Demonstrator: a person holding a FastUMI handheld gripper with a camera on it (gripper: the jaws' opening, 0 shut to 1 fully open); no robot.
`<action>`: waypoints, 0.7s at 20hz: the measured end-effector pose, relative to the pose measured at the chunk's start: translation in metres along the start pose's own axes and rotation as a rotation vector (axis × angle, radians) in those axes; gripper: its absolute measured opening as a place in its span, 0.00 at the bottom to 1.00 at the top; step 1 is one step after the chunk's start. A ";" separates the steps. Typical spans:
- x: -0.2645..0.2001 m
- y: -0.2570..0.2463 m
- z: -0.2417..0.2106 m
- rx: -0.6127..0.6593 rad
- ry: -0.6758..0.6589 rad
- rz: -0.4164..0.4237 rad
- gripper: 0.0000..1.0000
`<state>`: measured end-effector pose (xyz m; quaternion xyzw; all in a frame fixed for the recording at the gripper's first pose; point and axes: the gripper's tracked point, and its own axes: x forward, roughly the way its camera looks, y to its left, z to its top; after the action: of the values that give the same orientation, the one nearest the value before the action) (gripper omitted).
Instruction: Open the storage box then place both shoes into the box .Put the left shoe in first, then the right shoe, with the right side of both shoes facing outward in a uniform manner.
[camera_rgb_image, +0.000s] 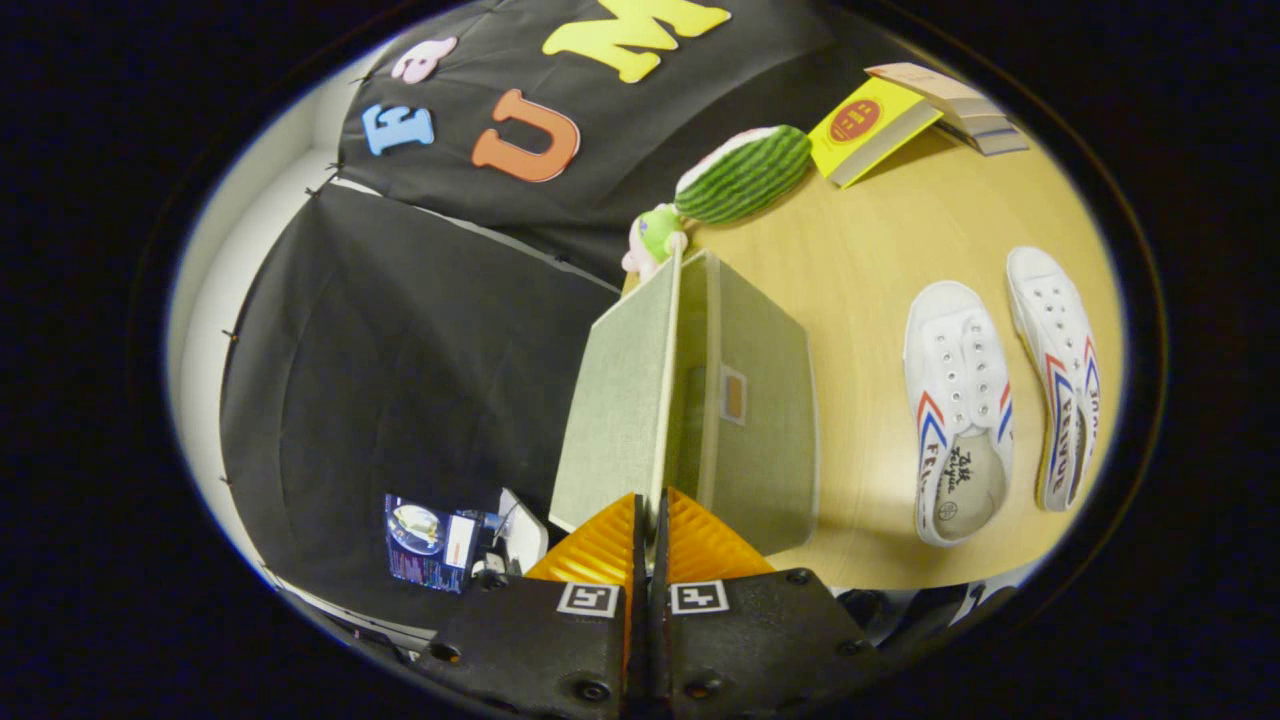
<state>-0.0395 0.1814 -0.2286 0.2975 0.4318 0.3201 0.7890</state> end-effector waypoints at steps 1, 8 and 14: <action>-0.002 0.011 0.004 -0.017 -0.006 0.012 0.06; 0.000 0.113 0.015 -0.240 -0.014 0.095 0.05; 0.040 0.190 -0.001 -0.422 0.008 0.150 0.06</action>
<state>-0.0711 0.3294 -0.1072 0.1558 0.3349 0.4621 0.8062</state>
